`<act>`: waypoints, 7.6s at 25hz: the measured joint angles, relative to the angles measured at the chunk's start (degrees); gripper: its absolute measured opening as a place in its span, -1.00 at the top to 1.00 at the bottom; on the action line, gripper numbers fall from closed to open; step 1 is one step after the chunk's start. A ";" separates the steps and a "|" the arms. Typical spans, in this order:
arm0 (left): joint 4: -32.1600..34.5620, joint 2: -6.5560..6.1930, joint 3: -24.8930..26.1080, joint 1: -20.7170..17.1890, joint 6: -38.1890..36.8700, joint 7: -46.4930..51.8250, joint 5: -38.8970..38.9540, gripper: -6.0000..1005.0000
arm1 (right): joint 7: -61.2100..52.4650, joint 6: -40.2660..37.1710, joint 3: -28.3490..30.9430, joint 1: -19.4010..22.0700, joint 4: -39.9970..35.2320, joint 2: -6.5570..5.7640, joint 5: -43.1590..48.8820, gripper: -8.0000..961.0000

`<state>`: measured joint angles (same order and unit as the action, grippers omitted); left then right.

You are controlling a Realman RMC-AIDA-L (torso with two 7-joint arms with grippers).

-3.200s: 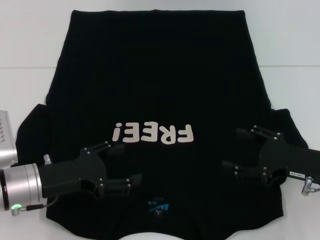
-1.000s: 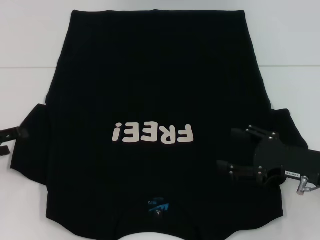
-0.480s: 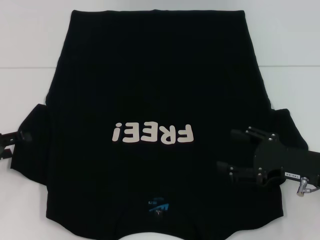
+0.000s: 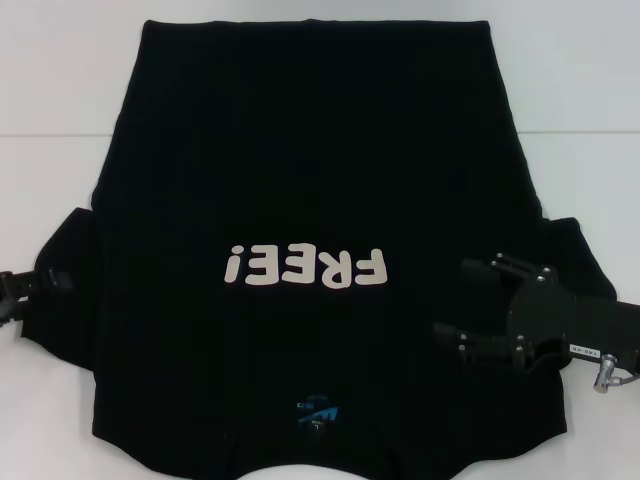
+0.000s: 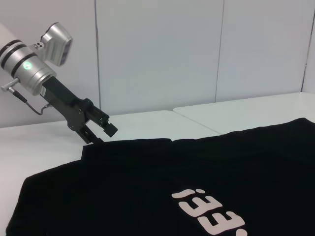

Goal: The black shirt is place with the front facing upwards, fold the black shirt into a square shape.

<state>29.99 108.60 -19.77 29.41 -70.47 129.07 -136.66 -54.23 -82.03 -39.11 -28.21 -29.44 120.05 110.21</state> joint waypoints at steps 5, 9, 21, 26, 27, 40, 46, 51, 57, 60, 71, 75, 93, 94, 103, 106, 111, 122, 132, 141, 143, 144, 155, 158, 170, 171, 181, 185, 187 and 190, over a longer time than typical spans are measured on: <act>0.33 0.25 -1.31 0.31 0.26 -0.06 0.00 -0.86 | 0.00 0.00 0.00 0.00 0.00 0.00 0.00 -0.96; 1.31 0.38 -2.40 0.38 0.63 -0.17 0.00 -0.37 | 0.00 0.01 0.00 -0.07 0.00 0.00 0.00 -0.97; 1.44 0.56 -4.80 0.54 2.73 -0.22 0.00 0.27 | 0.00 -0.96 0.42 -0.11 0.00 -0.08 0.00 -0.97; 1.64 0.94 -5.71 0.56 3.16 -0.86 0.00 0.59 | 0.00 -1.10 0.44 -0.26 0.00 -0.09 0.00 -0.97; 1.88 0.99 -5.72 0.49 3.15 -1.01 0.02 0.68 | 0.00 -1.11 0.44 -0.26 0.00 -0.09 0.00 -0.97; 4.08 1.49 -5.36 -0.16 2.08 -1.31 0.28 0.98 | 0.00 -0.97 0.49 0.00 -0.03 -0.09 -0.09 -0.97; 7.45 1.27 -5.07 -1.05 1.16 -0.30 0.35 0.98 | 0.00 -0.93 0.69 0.20 -0.15 -0.09 -0.10 -0.97; 9.10 0.54 -4.52 -1.05 -0.04 0.24 0.17 0.98 | 0.00 -1.05 1.11 0.19 -0.16 -0.09 -0.10 -0.97; 11.19 0.04 -4.49 -0.80 -2.07 1.06 0.06 0.98 | 0.00 -1.19 1.20 0.19 -0.06 -0.09 -0.08 -0.97; 12.22 -0.37 -4.48 -0.93 -2.25 1.49 0.03 0.98 | 0.00 -1.20 1.23 0.24 -0.02 -0.09 -0.08 -0.97; 13.31 -0.53 -4.55 0.06 -3.41 3.76 0.02 0.98 | 0.00 -1.20 1.23 0.27 0.00 -0.09 -0.08 -0.97; 14.31 -0.50 -4.46 1.04 -5.91 4.67 0.48 0.98 | 0.00 -1.22 1.23 0.37 0.00 -0.13 -0.08 -0.97; 19.01 9.28 -5.96 5.82 -7.99 6.49 1.99 0.98 | 0.37 -0.91 1.23 0.53 0.52 -0.09 -0.08 -0.97; 17.91 9.62 -5.97 5.86 -6.87 6.54 2.02 0.98 | 0.38 -0.88 1.23 0.53 0.54 -0.09 -0.09 -0.97; -3.12 6.52 -5.16 8.09 -3.76 3.13 9.82 0.79 | 0.29 -0.81 1.23 0.79 0.62 -0.11 -0.09 -0.97; -4.10 6.56 -4.97 7.17 -3.74 1.52 12.38 0.65 | 0.23 -0.77 1.23 0.83 0.62 -0.16 -0.09 -0.97; -4.04 5.06 -1.31 3.87 -2.98 2.70 13.12 0.28 | 0.12 -0.75 1.22 0.88 0.61 -0.14 -0.09 -0.97; -5.00 6.24 0.88 2.09 8.76 1.49 13.11 -0.42 | 0.09 -0.75 1.32 0.76 0.61 -0.09 -0.09 -0.97; -5.03 8.29 0.92 4.51 17.31 0.10 13.28 -0.48 | 0.09 -0.76 1.32 0.84 0.61 -0.09 -0.09 -0.97; -5.06 9.34 0.91 6.73 17.85 -1.51 16.03 -0.48 | 0.09 -0.76 1.32 0.87 0.61 -0.09 -0.09 -0.97; -5.55 9.71 1.04 7.26 16.63 -3.43 19.01 -0.48 | 0.09 -0.77 1.32 0.84 0.61 -0.09 -0.09 -0.96; -6.03 9.90 1.05 7.42 15.27 -4.94 21.20 -0.48 | 0.09 -0.76 1.32 0.84 0.61 -0.09 -0.09 -0.96; -6.57 6.77 -2.95 3.81 -9.27 -20.08 26.80 -0.47 | -6.84 -0.84 5.81 1.04 0.14 -0.29 -0.09 -0.96; -4.41 6.11 -5.92 0.94 -15.76 -27.24 26.77 -0.48 | -18.53 -0.61 6.68 1.04 -3.40 -0.93 0.19 -0.97; 3.77 9.42 -9.44 -7.23 -26.88 -58.30 23.70 -0.48 | -88.41 -4.83 7.16 -6.45 -21.57 -9.81 32.23 -0.96; 3.77 9.44 -9.44 -7.29 -26.92 -58.64 23.69 -0.48 | -88.41 -4.83 7.16 -6.45 -21.57 -9.81 32.23 -0.96; 3.13 9.72 -9.59 -7.29 -26.35 -59.34 23.64 -0.48 | -95.00 -4.49 7.16 -12.05 -17.27 -9.42 42.86 -0.96; 3.23 9.65 -9.46 -7.33 -26.38 -59.37 23.64 -0.48 | -94.66 -3.66 7.16 -12.70 -13.99 -9.75 42.65 -0.95; 3.25 9.59 -9.39 -7.34 -26.39 -59.38 23.64 -0.48 | -94.50 -3.27 7.16 -12.92 -13.22 -9.53 42.59 -0.95; 3.21 9.57 -9.40 -7.32 -26.42 -59.39 23.64 -0.48 | -94.22 -2.11 7.18 -13.44 -11.41 -9.43 42.59 -0.94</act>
<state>33.20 118.17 -29.17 22.10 -96.89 69.68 -113.03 -148.45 -84.14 -31.93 -41.65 -40.85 110.63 152.80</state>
